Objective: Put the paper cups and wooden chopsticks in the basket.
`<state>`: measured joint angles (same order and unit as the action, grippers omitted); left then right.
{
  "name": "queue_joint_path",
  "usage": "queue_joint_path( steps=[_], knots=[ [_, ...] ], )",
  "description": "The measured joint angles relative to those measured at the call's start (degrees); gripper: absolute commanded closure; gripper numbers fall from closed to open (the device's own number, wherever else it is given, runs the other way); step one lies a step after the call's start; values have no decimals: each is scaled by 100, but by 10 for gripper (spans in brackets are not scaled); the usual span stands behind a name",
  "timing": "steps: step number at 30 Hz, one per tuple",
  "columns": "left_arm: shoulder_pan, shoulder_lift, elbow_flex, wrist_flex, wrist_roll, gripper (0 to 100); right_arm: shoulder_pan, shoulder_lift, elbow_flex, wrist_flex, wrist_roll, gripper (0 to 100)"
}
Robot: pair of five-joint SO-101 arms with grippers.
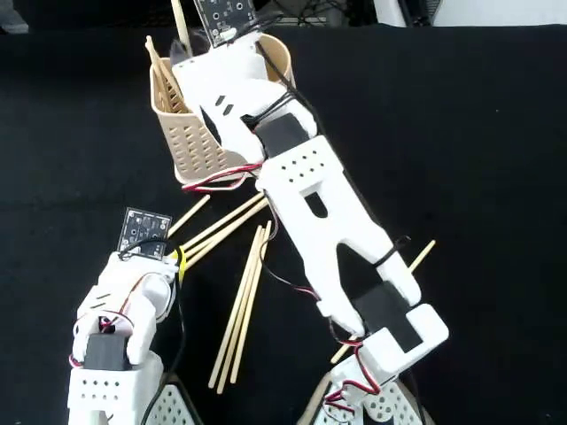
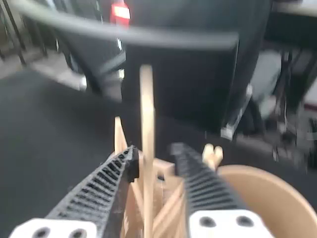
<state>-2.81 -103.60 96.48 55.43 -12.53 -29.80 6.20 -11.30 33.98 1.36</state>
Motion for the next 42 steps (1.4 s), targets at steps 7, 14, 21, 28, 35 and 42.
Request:
queue_joint_path(
  steps=[7, 14, 21, 28, 35, 42],
  knots=[
    [0, 0, 0, 0, 0, 823, 0, -589, -905, 1222, 0, 832],
    [0, 0, 0, 0, 0, 823, 422, -1767, -1424, 3103, 0, 838],
    [35, 0, 0, 0, 0, 823, 1802, -2136, -1108, 4985, 0, 839],
    [35, 0, 0, 0, 0, 823, 2901, -2136, 18, 6154, 9, 835],
    [35, 0, 0, 0, 0, 823, 4088, -2338, 1714, 6084, 9, 839],
    [35, 0, 0, 0, 0, 823, 4615, -3666, 4686, 4352, 0, 839]
  ],
)
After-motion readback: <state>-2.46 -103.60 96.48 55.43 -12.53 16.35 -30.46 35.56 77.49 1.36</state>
